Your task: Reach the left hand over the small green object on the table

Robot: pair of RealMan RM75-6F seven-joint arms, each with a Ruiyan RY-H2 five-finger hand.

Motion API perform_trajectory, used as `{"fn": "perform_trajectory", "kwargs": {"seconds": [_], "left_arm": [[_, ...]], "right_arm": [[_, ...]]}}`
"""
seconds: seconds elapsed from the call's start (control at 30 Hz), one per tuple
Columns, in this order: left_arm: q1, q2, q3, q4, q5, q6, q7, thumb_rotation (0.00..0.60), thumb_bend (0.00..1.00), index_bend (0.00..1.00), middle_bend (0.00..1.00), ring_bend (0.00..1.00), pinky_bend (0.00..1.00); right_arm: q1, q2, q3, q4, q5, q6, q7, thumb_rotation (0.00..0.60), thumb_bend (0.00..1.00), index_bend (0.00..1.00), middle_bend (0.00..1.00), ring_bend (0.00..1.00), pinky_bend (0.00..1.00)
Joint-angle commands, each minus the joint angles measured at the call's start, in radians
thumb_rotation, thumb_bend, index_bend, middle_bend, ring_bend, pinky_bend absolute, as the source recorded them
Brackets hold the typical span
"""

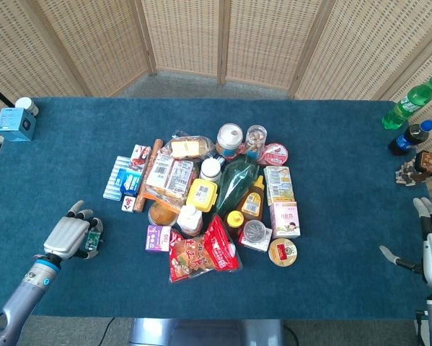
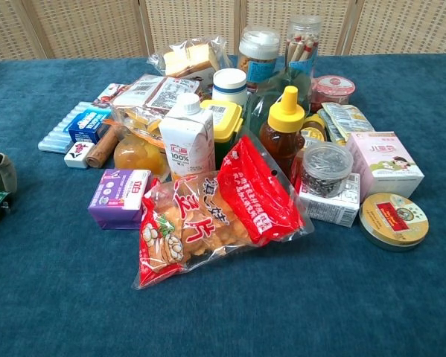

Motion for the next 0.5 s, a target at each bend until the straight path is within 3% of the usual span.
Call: {"fn": "perform_trajectory", "kwargs": {"seconds": [0.03, 0.17, 0.5], "left_arm": [[-0.001, 0.002, -0.003, 0.004, -0.002, 0.002, -0.020, 0.600, 0.21, 0.52, 0.62, 0.32, 0.00], [-0.002, 0.014, -0.008, -0.004, -0.003, 0.006, -0.044, 0.600, 0.21, 0.56, 0.68, 0.37, 0.00], [-0.005, 0.140, -0.046, -0.120, 0.024, 0.058, -0.159, 0.600, 0.21, 0.56, 0.68, 0.37, 0.00]], "right_arm": [[0.001, 0.000, 0.001, -0.001, 0.000, -0.002, -0.002, 0.492, 0.00, 0.00, 0.00, 0.00, 0.00], [0.005, -0.003, 0.002, -0.001, 0.001, -0.008, -0.004, 0.495, 0.00, 0.00, 0.00, 0.00, 0.00], [0.011, -0.015, 0.001, 0.017, 0.005, -0.023, 0.010, 0.495, 0.00, 0.00, 0.00, 0.00, 0.00]]}}
